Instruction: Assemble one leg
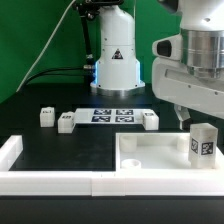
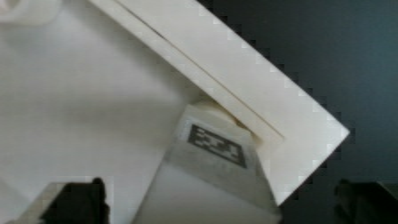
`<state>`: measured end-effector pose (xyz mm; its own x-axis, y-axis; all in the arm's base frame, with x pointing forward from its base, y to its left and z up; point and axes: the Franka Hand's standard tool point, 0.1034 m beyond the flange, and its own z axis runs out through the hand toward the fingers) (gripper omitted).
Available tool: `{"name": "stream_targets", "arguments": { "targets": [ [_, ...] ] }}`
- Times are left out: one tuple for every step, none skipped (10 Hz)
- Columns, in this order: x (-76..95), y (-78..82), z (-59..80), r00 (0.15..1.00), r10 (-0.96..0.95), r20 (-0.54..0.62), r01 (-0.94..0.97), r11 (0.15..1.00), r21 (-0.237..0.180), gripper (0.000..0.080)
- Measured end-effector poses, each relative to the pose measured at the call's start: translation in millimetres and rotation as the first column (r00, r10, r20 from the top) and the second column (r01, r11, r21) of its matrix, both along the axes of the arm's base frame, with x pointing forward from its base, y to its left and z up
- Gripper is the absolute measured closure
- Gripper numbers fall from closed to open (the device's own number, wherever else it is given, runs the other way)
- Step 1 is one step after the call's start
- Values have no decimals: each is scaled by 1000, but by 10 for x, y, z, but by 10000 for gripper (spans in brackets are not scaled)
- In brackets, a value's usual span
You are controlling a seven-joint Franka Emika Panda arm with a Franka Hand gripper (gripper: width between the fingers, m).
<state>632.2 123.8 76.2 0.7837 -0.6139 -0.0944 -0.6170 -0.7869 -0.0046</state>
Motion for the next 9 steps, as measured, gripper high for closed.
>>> {"name": "stream_targets", "arguments": {
  "targets": [
    [9, 4, 8, 988, 151, 12, -151, 988, 10, 153],
    [15, 9, 13, 958, 287, 23, -288, 958, 7, 151],
    [13, 18, 13, 916, 400, 29, -401, 916, 6, 151],
    [13, 13, 13, 851, 524, 36, -524, 852, 5, 151],
    [15, 15, 13, 816, 577, 40, -578, 816, 7, 151],
    [16, -12, 9, 717, 695, 43, -696, 718, 7, 151],
    [15, -39, 0, 640, 767, 46, -768, 640, 11, 151],
    [16, -39, 0, 636, 770, 47, -771, 637, 10, 151],
    [16, -39, -1, 637, 770, 46, -771, 637, 10, 262]
  ]
}}
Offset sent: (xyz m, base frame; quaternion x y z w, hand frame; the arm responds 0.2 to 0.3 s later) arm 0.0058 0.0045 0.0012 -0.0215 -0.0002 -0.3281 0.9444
